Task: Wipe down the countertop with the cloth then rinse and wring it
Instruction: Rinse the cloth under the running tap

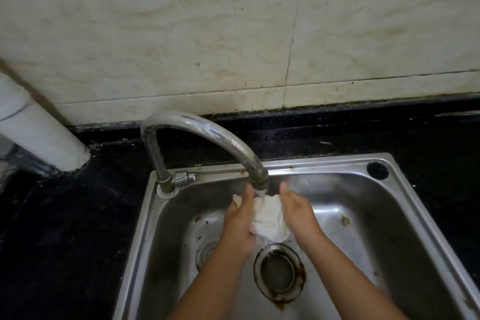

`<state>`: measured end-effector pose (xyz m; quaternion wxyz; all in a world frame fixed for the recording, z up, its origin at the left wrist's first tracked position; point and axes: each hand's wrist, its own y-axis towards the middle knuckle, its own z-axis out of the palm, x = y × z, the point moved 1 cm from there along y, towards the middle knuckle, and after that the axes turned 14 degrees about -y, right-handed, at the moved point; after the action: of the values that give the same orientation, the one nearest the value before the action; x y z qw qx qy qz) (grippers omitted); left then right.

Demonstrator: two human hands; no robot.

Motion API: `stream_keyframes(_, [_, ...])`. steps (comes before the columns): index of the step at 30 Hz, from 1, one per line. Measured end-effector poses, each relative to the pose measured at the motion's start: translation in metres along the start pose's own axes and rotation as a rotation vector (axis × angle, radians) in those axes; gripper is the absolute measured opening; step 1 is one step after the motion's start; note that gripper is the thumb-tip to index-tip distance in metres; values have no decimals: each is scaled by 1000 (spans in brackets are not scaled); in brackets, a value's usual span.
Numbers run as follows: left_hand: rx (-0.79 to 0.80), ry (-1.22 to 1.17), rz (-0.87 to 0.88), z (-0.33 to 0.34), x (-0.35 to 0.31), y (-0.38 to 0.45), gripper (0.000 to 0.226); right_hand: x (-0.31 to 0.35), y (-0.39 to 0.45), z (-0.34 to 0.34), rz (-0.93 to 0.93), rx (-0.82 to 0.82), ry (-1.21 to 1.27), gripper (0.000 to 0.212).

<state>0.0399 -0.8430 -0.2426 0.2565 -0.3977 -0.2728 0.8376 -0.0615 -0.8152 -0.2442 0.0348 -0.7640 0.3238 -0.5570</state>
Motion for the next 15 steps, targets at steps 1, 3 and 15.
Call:
stream_keyframes(1, [36,48,-52,-5,-2,0,18,0,-3,0,-21,15,55,39])
stream_keyframes(3, [72,173,-151,-12,-6,-1,16,0,-8,2,-82,54,75,33])
stream_keyframes(15, [-85,268,179,7,-16,-3,23,6,-34,6,-415,174,-259,32])
